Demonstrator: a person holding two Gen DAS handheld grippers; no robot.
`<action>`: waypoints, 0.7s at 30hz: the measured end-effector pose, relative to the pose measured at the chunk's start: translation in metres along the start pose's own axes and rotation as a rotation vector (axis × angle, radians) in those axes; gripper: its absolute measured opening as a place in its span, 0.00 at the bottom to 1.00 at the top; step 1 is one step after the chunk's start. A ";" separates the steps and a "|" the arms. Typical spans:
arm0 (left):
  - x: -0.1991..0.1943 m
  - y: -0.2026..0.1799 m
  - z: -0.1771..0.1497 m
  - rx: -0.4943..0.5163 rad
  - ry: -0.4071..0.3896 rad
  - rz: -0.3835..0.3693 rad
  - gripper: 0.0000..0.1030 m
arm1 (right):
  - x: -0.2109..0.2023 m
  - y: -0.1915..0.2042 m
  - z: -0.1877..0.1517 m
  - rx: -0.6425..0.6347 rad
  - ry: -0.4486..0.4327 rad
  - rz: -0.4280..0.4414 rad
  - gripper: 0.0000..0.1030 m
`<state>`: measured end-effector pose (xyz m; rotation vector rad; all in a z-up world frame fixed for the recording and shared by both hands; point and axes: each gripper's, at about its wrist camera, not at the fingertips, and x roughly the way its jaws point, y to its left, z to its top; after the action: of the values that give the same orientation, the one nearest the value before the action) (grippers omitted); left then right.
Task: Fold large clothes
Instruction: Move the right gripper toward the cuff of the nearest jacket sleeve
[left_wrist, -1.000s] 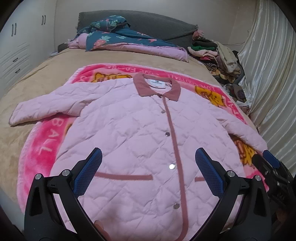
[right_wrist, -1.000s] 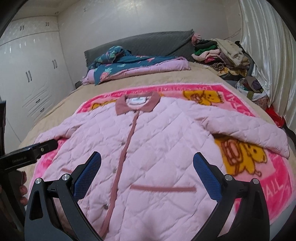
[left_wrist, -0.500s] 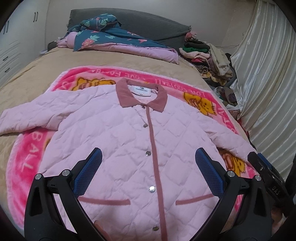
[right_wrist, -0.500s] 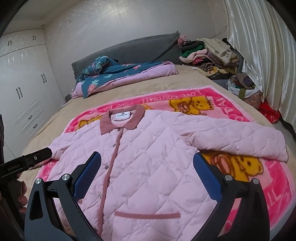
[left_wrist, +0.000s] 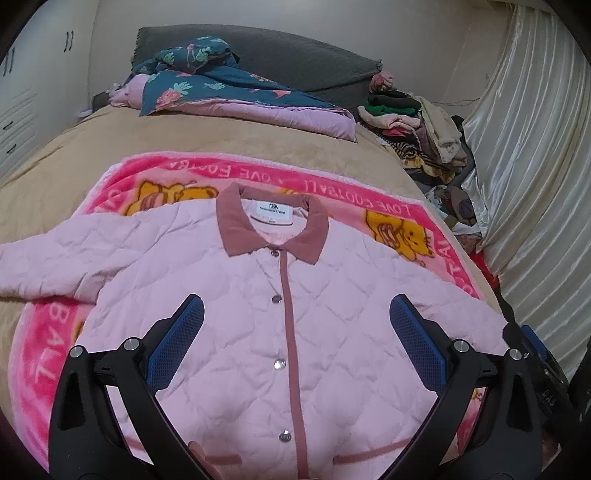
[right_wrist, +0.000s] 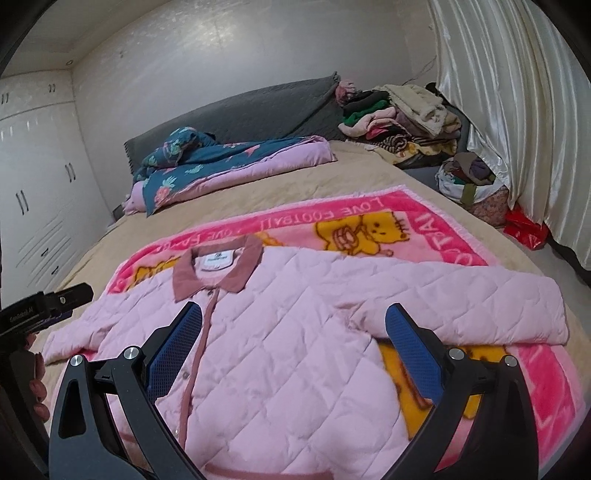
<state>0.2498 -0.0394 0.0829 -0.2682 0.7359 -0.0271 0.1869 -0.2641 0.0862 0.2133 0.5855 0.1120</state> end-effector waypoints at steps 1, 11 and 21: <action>0.004 -0.002 0.002 0.003 0.000 0.001 0.92 | 0.002 -0.004 0.002 0.008 -0.004 -0.010 0.96; 0.047 -0.023 0.008 0.059 0.066 -0.025 0.92 | 0.023 -0.054 0.014 0.078 -0.008 -0.132 0.96; 0.083 -0.038 0.002 0.104 0.120 -0.011 0.92 | 0.046 -0.121 0.003 0.209 0.020 -0.239 0.96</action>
<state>0.3157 -0.0853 0.0392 -0.1723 0.8498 -0.0928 0.2319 -0.3749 0.0361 0.3435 0.6389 -0.1792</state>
